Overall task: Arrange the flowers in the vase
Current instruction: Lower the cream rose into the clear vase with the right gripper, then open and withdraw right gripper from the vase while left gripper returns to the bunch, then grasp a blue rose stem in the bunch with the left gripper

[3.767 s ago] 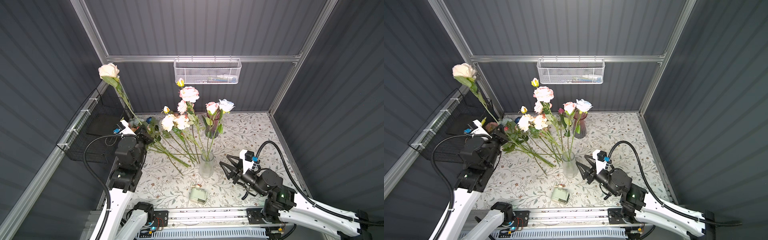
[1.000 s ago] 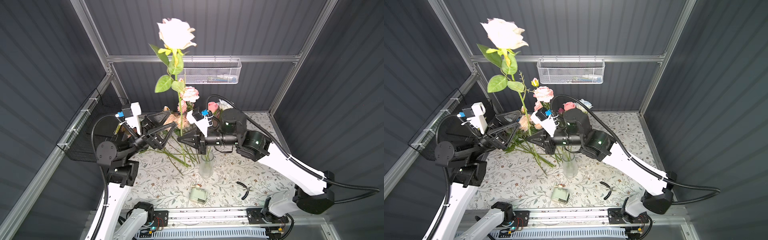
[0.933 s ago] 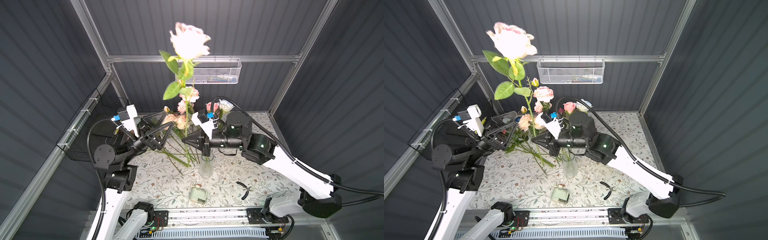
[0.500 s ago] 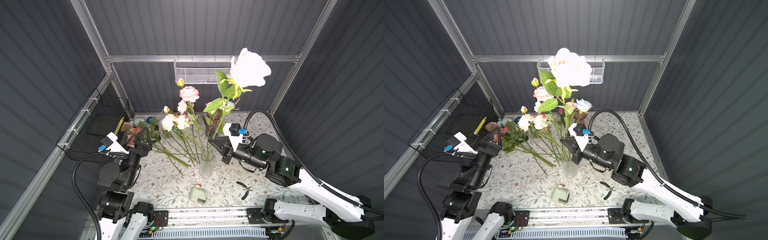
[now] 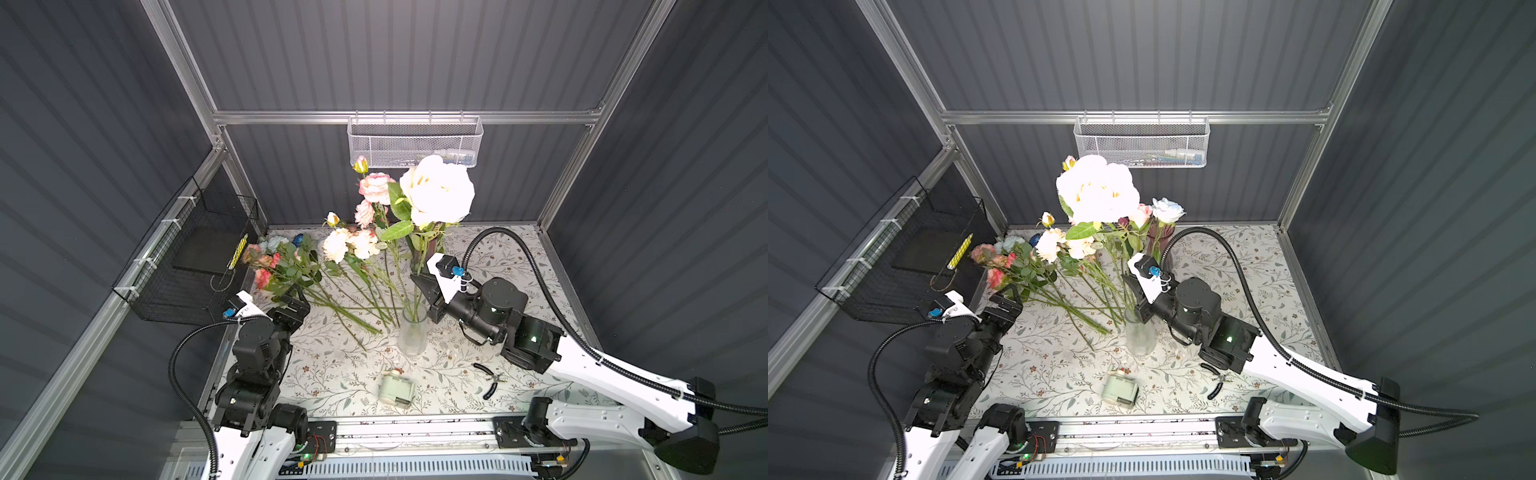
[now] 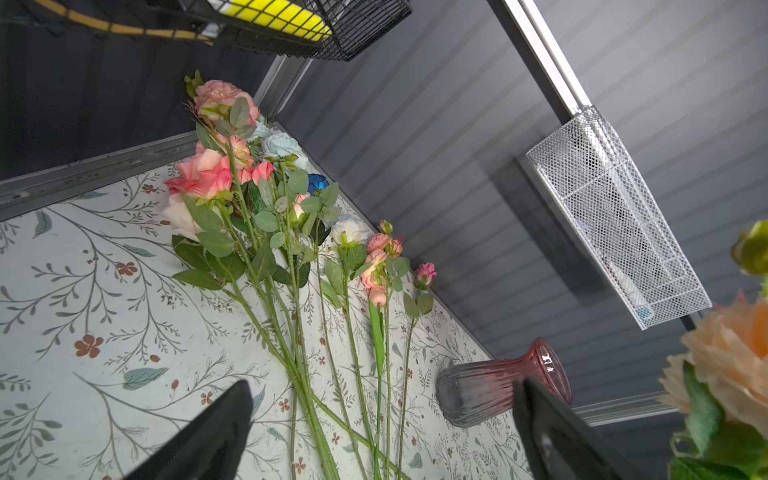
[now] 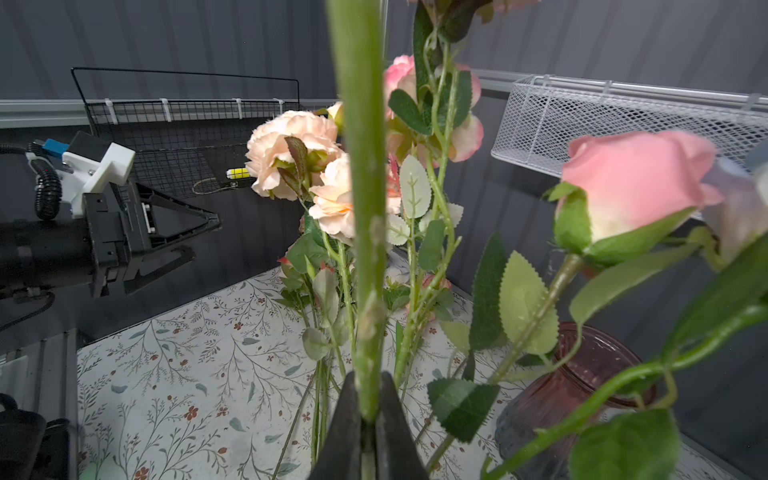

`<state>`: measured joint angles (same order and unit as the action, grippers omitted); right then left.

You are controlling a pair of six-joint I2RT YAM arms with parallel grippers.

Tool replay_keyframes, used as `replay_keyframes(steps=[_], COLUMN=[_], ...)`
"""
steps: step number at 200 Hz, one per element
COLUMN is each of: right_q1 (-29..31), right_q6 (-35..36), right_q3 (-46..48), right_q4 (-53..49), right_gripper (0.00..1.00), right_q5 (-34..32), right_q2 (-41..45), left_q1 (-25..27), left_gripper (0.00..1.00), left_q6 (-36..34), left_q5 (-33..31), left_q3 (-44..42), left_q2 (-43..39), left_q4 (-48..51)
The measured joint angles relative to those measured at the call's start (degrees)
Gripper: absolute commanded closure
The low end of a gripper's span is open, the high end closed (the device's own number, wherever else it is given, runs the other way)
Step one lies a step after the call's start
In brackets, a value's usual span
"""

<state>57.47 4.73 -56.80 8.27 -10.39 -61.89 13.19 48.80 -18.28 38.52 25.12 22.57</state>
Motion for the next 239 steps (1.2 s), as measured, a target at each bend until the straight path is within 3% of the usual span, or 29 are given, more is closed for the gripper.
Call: replay_keyframes(steps=[40,53,69,83,101,172,200,239], right_q1=[-1.3,-1.5,-1.5,-1.5,-1.6,-1.6,-1.6,-1.6], right_q6=[-1.7,-2.8,-4.7,-6.5,-8.3,-15.9,-17.5,-18.2], right_q3=[5.9,8.1,10.9,13.8,16.5,23.6,25.4,26.0], right_q4=[3.2,3.9,4.8,5.5,5.6,6.9,6.3,4.5], right_gripper=[1.00,0.93,0.75,0.49,0.39,0.33,0.33,0.33], right_q5=[-0.6,-0.7,-1.3,-1.7,-1.8,-0.5,0.1,0.2], right_q2=[-1.7,-2.2,-2.3,-1.7,-0.2,14.2,18.8,22.6], left_q1=[0.0,0.0,0.0,0.0,0.0,0.0,0.0,0.0], left_gripper=[0.00,0.00,0.00,0.00,0.00,0.02,0.13,0.32], left_q6=[0.4,0.5,0.6,0.6,1.0,1.0,0.2,-2.7], left_q5=[0.0,0.0,0.0,0.0,0.1,1.6,4.8,10.8], left_q3=[-1.0,-1.0,-1.0,-1.0,-1.1,-1.1,-0.7,4.5], left_q2=[0.3,0.9,1.8,2.7,3.7,12.3,21.9,42.8], left_q4=[0.6,0.7,0.7,0.7,0.6,0.4,-1.5,-5.7])
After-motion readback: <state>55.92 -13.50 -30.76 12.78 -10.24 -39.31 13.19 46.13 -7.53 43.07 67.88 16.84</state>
